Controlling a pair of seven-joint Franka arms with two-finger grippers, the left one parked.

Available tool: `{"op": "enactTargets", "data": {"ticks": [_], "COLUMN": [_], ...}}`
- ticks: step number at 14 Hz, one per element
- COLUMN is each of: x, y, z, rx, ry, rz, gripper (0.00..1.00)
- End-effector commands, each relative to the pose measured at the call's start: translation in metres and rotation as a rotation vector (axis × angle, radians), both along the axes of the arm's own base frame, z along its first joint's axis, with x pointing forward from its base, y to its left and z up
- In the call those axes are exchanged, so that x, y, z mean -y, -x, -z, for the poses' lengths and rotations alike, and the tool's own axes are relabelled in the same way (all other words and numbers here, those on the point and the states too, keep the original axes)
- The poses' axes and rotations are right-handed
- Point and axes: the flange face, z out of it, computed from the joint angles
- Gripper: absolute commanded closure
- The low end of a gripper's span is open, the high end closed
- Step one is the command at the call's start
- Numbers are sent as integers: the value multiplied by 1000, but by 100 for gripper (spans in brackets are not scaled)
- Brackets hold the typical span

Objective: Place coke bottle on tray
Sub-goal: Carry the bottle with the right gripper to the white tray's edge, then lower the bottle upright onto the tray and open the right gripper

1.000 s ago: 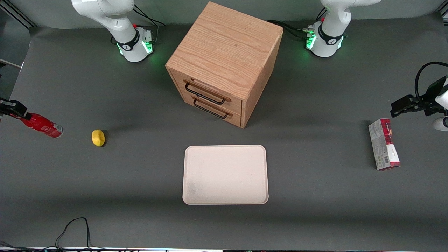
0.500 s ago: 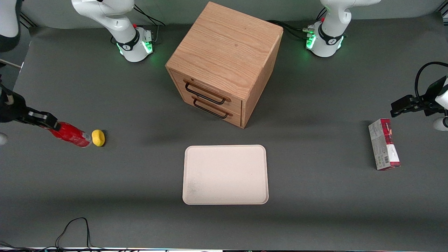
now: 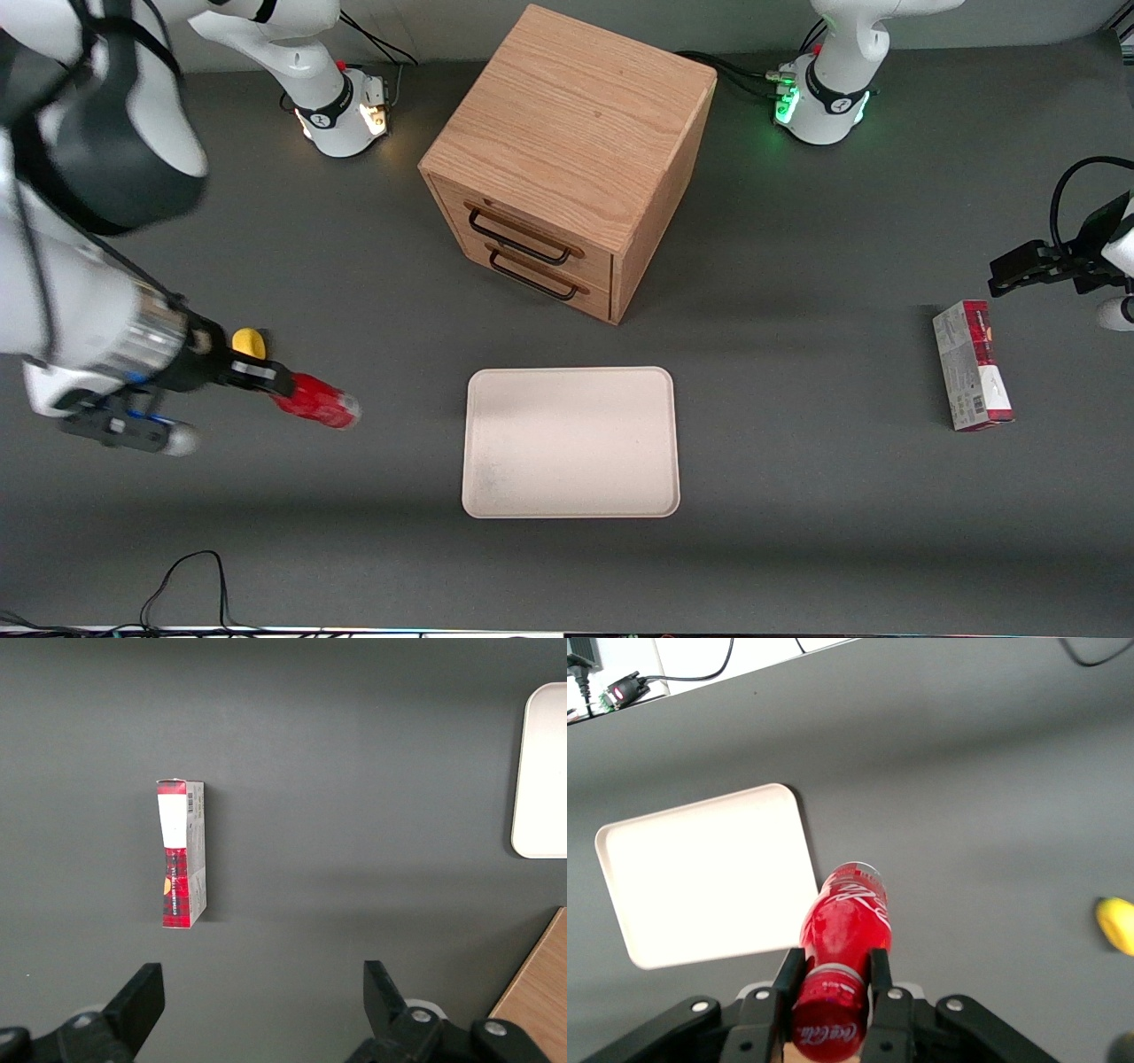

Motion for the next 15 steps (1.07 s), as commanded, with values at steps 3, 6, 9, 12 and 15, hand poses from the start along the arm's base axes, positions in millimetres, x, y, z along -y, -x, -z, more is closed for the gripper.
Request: {"op": "enactTargets", "data": {"ticks": [3, 6, 9, 12, 15], "x": [-107, -133, -145, -152, -158], "y": [-18, -17, -21, -26, -28], "z": [70, 99, 136, 168, 186], "rx": [104, 112, 101, 122, 146], "ry": [40, 49, 56, 75, 87], "rz": [38, 20, 2, -14, -31], "gripper": [100, 100, 100, 100, 100]}}
